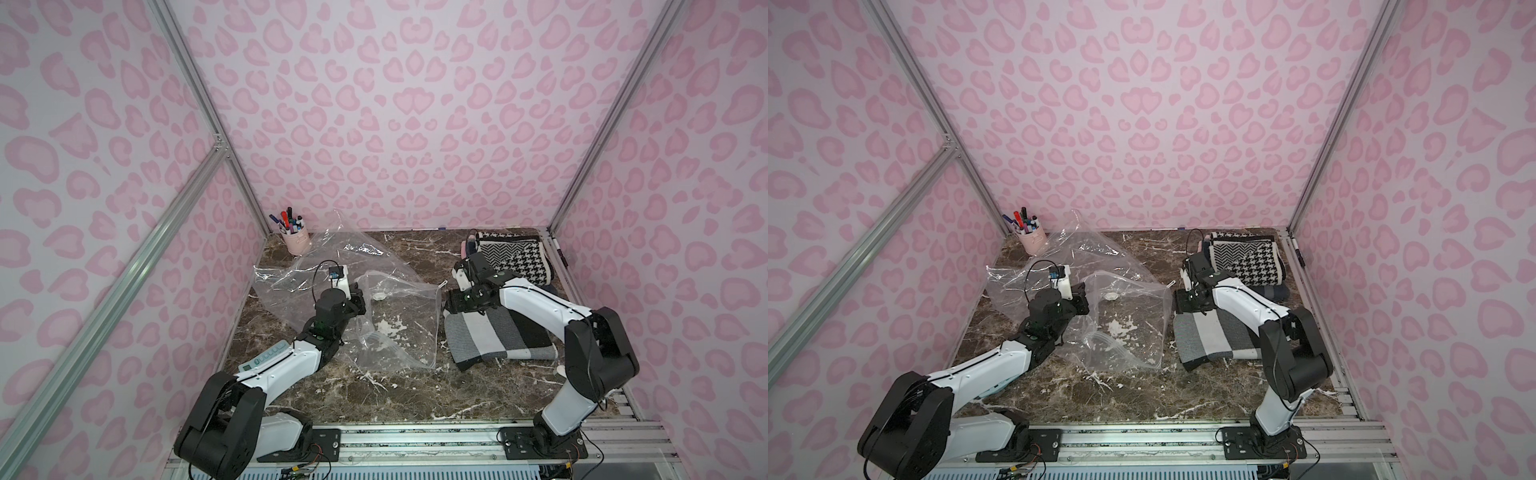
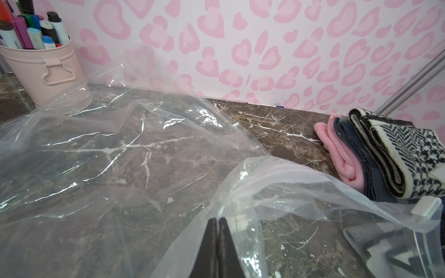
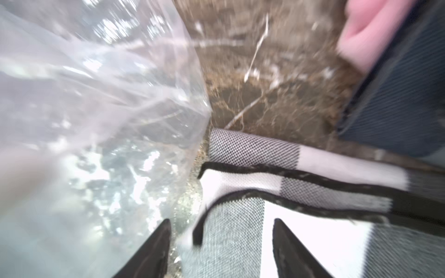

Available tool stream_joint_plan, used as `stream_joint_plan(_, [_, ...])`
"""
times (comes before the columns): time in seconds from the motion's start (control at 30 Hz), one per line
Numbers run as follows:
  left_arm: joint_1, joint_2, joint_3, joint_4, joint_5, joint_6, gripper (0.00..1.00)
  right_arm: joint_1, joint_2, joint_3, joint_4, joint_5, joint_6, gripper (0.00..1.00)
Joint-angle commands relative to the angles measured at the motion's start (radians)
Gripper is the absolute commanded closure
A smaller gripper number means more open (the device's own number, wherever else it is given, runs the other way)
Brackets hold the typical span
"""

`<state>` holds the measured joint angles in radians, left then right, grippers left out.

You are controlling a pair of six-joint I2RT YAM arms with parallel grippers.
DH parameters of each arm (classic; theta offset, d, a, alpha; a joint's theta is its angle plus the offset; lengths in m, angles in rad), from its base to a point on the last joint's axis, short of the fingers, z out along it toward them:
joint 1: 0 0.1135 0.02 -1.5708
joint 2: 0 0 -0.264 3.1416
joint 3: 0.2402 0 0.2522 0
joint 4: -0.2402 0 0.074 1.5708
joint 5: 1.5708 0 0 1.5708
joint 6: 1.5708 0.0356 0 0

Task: Take the blanket out of the vacuum bag
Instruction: Pick up the blanket at the center of the board.

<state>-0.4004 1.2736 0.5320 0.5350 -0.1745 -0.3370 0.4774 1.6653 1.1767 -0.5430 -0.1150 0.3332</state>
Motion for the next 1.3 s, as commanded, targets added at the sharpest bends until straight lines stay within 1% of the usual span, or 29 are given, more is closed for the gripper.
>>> stream_joint_plan(0.0, [0.003,-0.002,-0.004,0.011,-0.013,0.009,0.96,0.018,-0.030,-0.033,-0.065,0.019,0.013,0.29])
stream_joint_plan(0.1, [0.004,0.007,0.000,0.003,-0.030,0.008,0.96,0.070,-0.032,-0.091,-0.078,0.053,0.043,0.28])
stream_joint_plan(0.23, [0.017,0.014,0.030,-0.078,-0.093,-0.016,0.96,0.134,-0.008,-0.148,-0.064,0.075,0.053,0.23])
stream_joint_plan(0.3, [0.031,0.003,0.033,-0.109,-0.110,-0.040,0.96,0.161,0.005,-0.155,-0.067,0.130,0.057,0.22])
stream_joint_plan(0.43, [0.052,-0.017,0.019,-0.112,-0.098,-0.058,0.96,0.183,0.034,-0.146,-0.077,0.233,0.071,0.21])
stream_joint_plan(0.6, [0.057,-0.026,0.007,-0.101,-0.082,-0.063,0.96,0.203,0.122,-0.126,-0.109,0.355,0.094,0.22])
stream_joint_plan(0.73, [0.058,-0.026,0.008,-0.095,-0.071,-0.061,0.96,0.220,0.189,-0.143,-0.090,0.342,0.101,0.24])
stream_joint_plan(0.77, [0.059,-0.026,0.008,-0.095,-0.068,-0.059,0.96,0.223,0.202,-0.150,-0.081,0.328,0.102,0.26])
stream_joint_plan(0.83, [0.060,-0.025,0.007,-0.092,-0.062,-0.056,0.96,0.225,0.219,-0.166,-0.061,0.288,0.110,0.34])
stream_joint_plan(0.93, [0.059,-0.025,0.003,-0.083,-0.056,-0.054,0.96,0.224,0.229,-0.187,-0.024,0.232,0.119,0.54])
stream_joint_plan(1.0, [0.058,-0.026,0.002,-0.080,-0.054,-0.051,0.96,0.219,0.229,-0.201,-0.008,0.202,0.122,0.72])
stream_joint_plan(1.03, [0.059,-0.028,0.001,-0.079,-0.051,-0.050,0.96,0.216,0.227,-0.208,0.000,0.190,0.125,0.79])
stream_joint_plan(1.1, [0.060,-0.034,-0.004,-0.073,-0.048,-0.048,0.96,0.206,0.222,-0.229,0.025,0.163,0.129,0.99])
stream_joint_plan(1.17, [0.060,-0.039,-0.009,-0.070,-0.046,-0.045,0.96,0.189,0.213,-0.253,0.058,0.124,0.132,1.00])
stream_joint_plan(1.27, [0.059,-0.043,-0.009,-0.073,-0.048,-0.040,0.96,0.157,0.174,-0.301,0.140,0.018,0.129,1.00])
